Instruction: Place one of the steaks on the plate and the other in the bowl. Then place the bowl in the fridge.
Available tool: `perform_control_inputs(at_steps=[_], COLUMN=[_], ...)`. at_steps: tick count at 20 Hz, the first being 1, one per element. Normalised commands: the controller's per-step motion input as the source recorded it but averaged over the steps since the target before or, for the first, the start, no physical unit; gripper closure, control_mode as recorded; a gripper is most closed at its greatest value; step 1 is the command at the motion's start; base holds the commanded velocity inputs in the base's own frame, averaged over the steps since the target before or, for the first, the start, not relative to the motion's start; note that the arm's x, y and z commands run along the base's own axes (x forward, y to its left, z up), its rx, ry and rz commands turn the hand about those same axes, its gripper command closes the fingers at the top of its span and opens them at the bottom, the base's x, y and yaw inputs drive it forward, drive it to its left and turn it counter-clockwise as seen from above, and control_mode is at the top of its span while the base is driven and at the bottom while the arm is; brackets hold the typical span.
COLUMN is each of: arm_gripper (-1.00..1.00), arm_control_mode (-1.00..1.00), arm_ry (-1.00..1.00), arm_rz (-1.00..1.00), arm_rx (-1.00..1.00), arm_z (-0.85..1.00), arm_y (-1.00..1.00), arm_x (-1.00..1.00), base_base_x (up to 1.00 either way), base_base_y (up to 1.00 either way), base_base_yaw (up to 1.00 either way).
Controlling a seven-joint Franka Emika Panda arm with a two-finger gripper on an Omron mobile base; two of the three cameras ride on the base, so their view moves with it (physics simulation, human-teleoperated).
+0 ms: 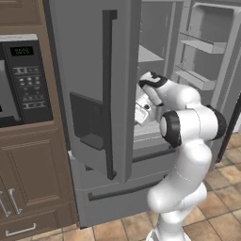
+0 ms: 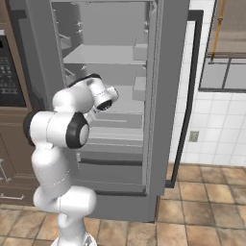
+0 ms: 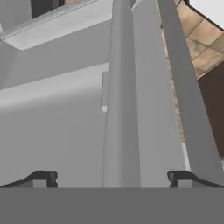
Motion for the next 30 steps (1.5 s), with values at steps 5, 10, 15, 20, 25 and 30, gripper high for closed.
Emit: perform_control_inputs(at_steps=[5, 10, 15, 20, 25, 30], arm_gripper=[-1.00, -1.00, -1.00, -1.00, -1.00, -1.00], arm_control_mode=[-1.00, -1.00, -1.00, -1.00, -1.00, -1.00], arm_ry=[0.13, 0.00, -0.09, -0.02, 0.05, 0.12], arm_rz=[0.10, 0.02, -0.20, -0.43, -0.29, -0.12], arm_rx=[0.12, 0.01, 0.00, -0.01, -0.07, -0.04], arm_z=[-0.15, -0.15, -0.02, 0.00, 0.09, 0.33], arm_y=[1.00, 1.00, 1.00, 1.00, 0.25, -0.51], arm_x=[-0.89, -1.00, -0.97, -0.47, -0.10, 0.00], base_base_x=[0.00, 0.00, 0.00, 0.00, 0.00, 0.00], base_base_y=[0.00, 0.00, 0.00, 0.00, 0.00, 0.00], base_base_yaw=[0.00, 0.00, 0.00, 0.00, 0.00, 0.00])
